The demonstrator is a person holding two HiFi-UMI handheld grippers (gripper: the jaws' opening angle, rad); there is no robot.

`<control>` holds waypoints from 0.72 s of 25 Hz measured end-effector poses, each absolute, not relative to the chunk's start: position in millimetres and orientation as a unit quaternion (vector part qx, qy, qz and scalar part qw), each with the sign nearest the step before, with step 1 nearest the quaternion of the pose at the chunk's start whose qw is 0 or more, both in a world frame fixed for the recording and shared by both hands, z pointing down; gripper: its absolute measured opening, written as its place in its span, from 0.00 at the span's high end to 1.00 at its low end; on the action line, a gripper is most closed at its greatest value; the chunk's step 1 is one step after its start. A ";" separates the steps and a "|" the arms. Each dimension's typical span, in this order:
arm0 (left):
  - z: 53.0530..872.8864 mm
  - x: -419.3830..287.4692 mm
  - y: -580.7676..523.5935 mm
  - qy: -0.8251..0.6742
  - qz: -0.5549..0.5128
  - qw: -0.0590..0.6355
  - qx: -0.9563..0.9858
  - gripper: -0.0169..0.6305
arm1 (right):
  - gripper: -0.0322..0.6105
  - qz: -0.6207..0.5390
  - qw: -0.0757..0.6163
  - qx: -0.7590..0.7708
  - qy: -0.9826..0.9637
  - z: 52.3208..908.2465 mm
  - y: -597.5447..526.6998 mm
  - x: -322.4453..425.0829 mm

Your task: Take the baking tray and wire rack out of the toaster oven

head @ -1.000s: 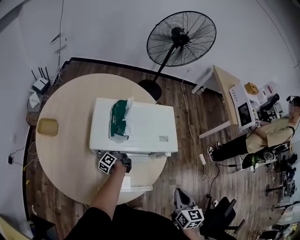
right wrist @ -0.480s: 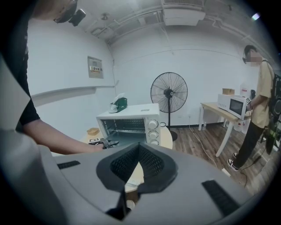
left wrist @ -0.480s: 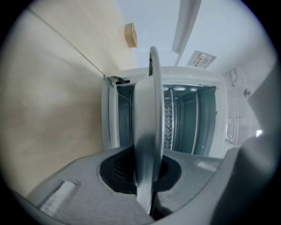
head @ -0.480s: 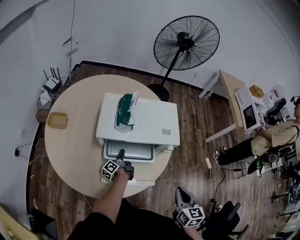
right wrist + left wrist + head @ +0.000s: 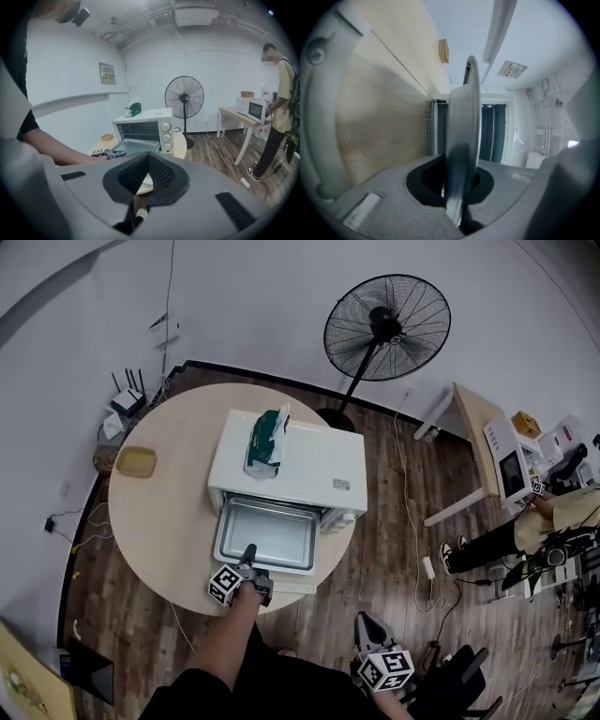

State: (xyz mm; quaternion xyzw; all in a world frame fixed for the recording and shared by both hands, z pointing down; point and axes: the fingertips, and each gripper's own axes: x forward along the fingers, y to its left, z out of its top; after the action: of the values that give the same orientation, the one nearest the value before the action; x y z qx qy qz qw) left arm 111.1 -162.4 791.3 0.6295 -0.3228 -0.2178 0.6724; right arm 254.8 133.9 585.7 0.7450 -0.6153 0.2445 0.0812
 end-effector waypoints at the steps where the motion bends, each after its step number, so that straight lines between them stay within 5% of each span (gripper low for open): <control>1: 789.7 108.2 -158.2 -0.323 -0.220 0.671 0.631 0.94 | 0.96 0.246 0.080 0.743 -0.617 586.7 138.9 253.2; 18: 752.4 34.9 -87.8 -0.364 -0.278 0.643 0.614 0.94 | 0.97 0.233 0.053 0.704 -0.669 586.3 175.4 244.4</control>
State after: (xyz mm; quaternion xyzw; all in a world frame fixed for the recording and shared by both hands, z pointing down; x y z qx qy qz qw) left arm 34.9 -87.8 752.4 0.6137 -0.3644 -0.2782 0.6428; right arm 244.4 175.4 586.3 0.7040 -0.6686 0.2335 0.0531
